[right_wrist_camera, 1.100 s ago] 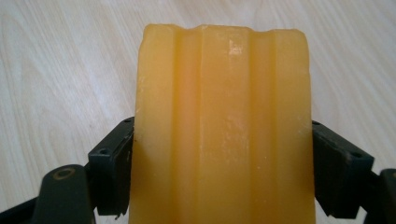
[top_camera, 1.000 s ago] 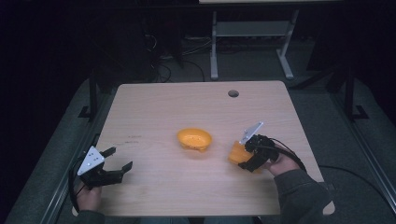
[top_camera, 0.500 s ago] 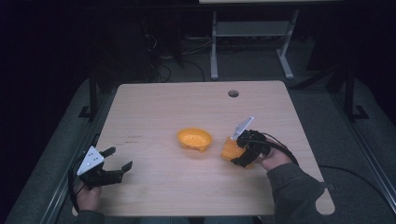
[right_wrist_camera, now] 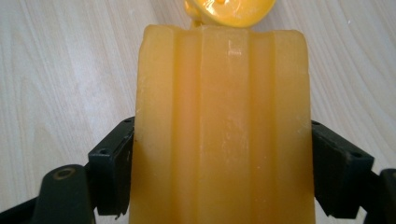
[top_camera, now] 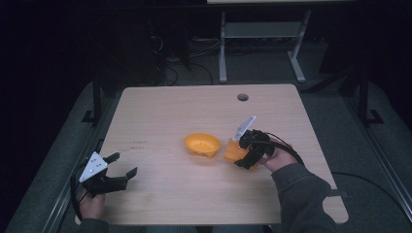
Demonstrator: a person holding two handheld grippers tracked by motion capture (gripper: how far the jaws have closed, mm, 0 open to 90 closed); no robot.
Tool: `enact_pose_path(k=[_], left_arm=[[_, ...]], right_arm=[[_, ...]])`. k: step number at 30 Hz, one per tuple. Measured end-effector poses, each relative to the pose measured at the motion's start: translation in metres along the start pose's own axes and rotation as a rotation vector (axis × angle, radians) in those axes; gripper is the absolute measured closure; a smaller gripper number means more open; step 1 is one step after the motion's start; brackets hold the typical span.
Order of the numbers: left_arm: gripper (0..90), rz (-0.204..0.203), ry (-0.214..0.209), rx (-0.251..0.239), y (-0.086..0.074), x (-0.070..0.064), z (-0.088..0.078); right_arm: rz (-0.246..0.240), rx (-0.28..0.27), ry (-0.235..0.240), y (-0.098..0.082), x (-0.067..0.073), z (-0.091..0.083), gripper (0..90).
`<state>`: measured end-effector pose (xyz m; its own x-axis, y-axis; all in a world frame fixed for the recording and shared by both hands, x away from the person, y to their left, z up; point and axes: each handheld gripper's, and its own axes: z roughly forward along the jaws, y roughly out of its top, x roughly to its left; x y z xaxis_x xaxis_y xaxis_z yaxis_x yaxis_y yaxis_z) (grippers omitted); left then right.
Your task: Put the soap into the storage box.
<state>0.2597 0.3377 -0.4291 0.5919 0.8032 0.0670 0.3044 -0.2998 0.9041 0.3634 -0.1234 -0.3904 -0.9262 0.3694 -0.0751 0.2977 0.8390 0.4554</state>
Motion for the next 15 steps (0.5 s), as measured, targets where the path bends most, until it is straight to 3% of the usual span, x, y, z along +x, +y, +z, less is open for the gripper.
enact_pose_path(k=[15], left_arm=[[13.9, -0.001, 0.003, 0.001, 0.000, 0.001, -0.001]], right_arm=[[-0.031, 0.005, -0.001, 0.019, -0.005, -0.002, 20.4]])
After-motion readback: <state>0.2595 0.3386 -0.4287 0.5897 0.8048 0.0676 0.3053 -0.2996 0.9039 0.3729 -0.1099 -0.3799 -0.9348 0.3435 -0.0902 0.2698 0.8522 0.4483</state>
